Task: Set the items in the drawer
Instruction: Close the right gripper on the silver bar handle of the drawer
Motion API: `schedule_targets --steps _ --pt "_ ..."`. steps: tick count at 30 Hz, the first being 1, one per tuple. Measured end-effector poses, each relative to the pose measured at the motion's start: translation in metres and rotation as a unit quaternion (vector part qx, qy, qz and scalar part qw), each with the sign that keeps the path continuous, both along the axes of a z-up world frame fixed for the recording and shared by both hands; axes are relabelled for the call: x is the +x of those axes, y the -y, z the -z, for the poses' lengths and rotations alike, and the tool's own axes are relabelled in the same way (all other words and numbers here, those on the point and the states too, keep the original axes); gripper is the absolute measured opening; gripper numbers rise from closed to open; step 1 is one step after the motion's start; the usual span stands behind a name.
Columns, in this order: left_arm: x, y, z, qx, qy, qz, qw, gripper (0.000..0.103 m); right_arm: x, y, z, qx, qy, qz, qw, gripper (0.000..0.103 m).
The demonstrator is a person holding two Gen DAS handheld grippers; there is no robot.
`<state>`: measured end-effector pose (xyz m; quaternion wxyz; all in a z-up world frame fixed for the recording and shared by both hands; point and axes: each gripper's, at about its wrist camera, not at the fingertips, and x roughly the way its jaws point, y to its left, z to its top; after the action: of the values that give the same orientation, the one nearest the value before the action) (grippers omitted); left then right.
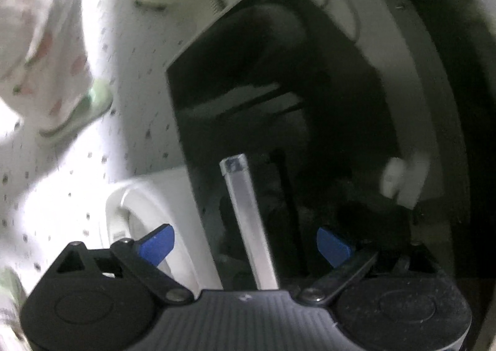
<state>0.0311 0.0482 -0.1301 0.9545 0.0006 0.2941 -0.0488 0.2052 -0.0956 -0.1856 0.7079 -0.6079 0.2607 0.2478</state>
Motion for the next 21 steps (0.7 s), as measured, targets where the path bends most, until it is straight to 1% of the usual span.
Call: schedule_targets --steps 3,7,10,13,18,21 --pt "-0.003 0.004 -0.001 0.005 0.007 0.012 0.9999 0.099 0.007 -0.001 0.009 -0.025 -0.005 -0.002 1.000 0.099" --pt "-0.006 0.007 -0.002 0.004 0.015 0.031 0.9994 0.099 0.016 -0.003 0.015 -0.020 -0.020 0.011 1.000 0.099" --pt "-0.008 0.009 -0.003 -0.001 0.019 0.047 0.9987 0.099 0.022 -0.002 0.021 -0.030 -0.027 0.015 0.999 0.099" --pt "-0.009 0.010 -0.004 0.000 0.021 0.053 0.9984 0.099 0.025 -0.001 0.028 -0.046 -0.037 0.012 0.998 0.099" --pt "-0.010 0.012 -0.005 0.003 0.023 0.058 0.9980 0.099 0.030 -0.002 0.038 -0.043 -0.052 0.025 0.997 0.099" --pt "-0.011 0.012 -0.005 0.006 0.024 0.057 0.9980 0.099 0.030 -0.004 0.045 -0.049 -0.049 0.025 0.997 0.102"
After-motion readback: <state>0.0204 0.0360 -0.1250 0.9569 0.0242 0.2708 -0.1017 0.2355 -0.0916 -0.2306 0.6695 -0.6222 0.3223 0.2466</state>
